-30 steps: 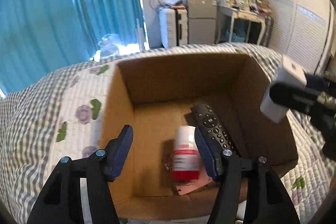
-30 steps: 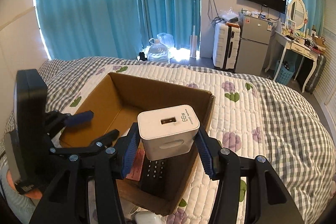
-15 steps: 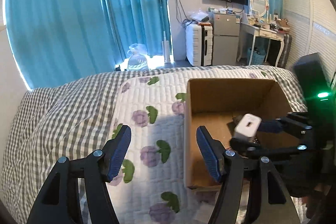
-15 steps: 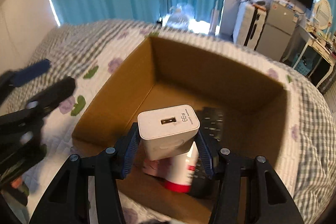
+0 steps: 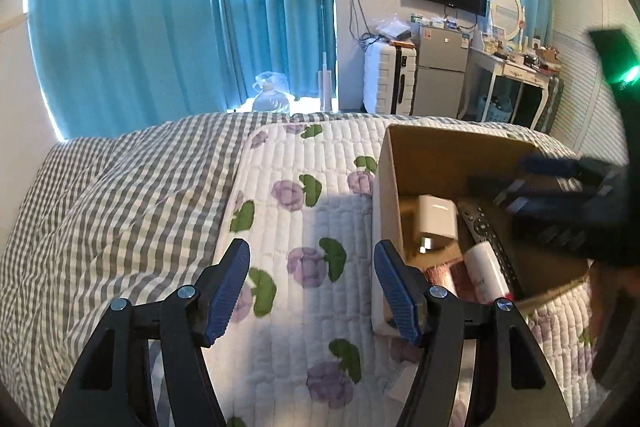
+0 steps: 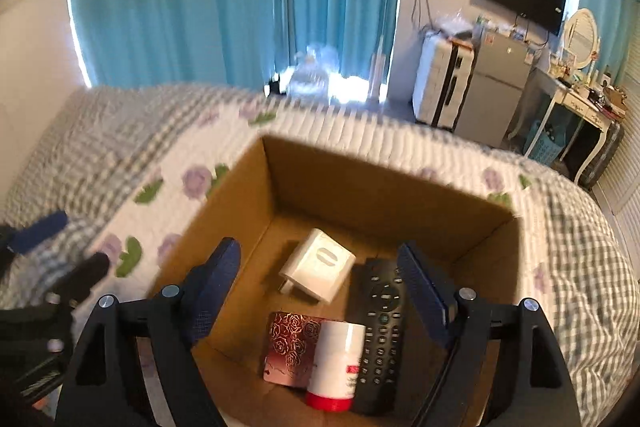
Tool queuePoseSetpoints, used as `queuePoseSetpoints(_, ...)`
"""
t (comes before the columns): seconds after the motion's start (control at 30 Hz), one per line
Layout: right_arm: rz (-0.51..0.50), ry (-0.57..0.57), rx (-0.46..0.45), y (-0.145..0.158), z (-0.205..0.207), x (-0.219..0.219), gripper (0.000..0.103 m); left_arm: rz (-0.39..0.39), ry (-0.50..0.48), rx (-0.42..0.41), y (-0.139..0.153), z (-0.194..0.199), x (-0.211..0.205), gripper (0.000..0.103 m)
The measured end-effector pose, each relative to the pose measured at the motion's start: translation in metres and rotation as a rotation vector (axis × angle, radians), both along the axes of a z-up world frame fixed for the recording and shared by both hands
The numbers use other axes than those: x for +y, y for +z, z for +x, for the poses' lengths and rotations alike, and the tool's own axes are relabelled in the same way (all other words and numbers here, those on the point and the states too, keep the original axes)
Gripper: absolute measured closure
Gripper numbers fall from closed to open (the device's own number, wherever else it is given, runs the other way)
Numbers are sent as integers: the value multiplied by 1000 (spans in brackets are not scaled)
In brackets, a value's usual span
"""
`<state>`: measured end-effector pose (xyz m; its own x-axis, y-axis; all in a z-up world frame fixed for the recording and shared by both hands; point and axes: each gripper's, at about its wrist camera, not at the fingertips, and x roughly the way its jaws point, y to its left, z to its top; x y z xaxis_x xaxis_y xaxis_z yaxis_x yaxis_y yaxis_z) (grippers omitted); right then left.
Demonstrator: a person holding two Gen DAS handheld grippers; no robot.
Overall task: Organize rigid objects
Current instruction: 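Lower tube and charger into the box and open both grippers, then grasp the white power brick with the left gripper while the right grasps the black charger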
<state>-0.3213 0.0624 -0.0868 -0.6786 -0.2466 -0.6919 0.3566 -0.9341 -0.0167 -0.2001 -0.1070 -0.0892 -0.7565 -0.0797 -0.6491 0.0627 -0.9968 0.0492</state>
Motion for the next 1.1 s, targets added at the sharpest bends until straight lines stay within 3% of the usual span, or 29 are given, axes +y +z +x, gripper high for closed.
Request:
queuePoseSetpoints(0.2, -21, 2, 108, 34, 62, 44, 15, -4, -9, -19, -5, 40, 14, 36)
queuePoseSetpoints(0.3, -22, 4, 119, 34, 95, 65, 13, -2, -39, -22, -7, 59, 30, 36)
queuePoseSetpoints(0.37, -23, 1, 109, 28, 116, 80, 13, 8, -50, -28, -11, 70, 40, 30)
queuePoseSetpoints(0.57, -93, 11, -38, -30, 148, 101, 13, 39, -62, -56, -35, 93, 62, 30)
queuePoseSetpoints(0.77, -3, 38, -207, -110, 156, 90, 13, 2, -81, -110, -72, 102, 73, 30)
queuePoseSetpoints(0.93, 22, 41, -277, -135, 147, 83, 13, -19, -69, -161, -93, 100, 73, 30)
queuePoseSetpoints(1.0, 18, 39, -304, -142, 144, 82, 24, -17, -63, -175, -96, 99, 71, 30)
queuePoseSetpoints(1.03, 17, 45, -330, -147, 143, 82, 35, -15, -62, -179, -98, 98, 70, 30)
queuePoseSetpoints(1.1, 17, 55, -356, -153, 142, 82, 43, -13, -64, -190, -100, 98, 69, 30)
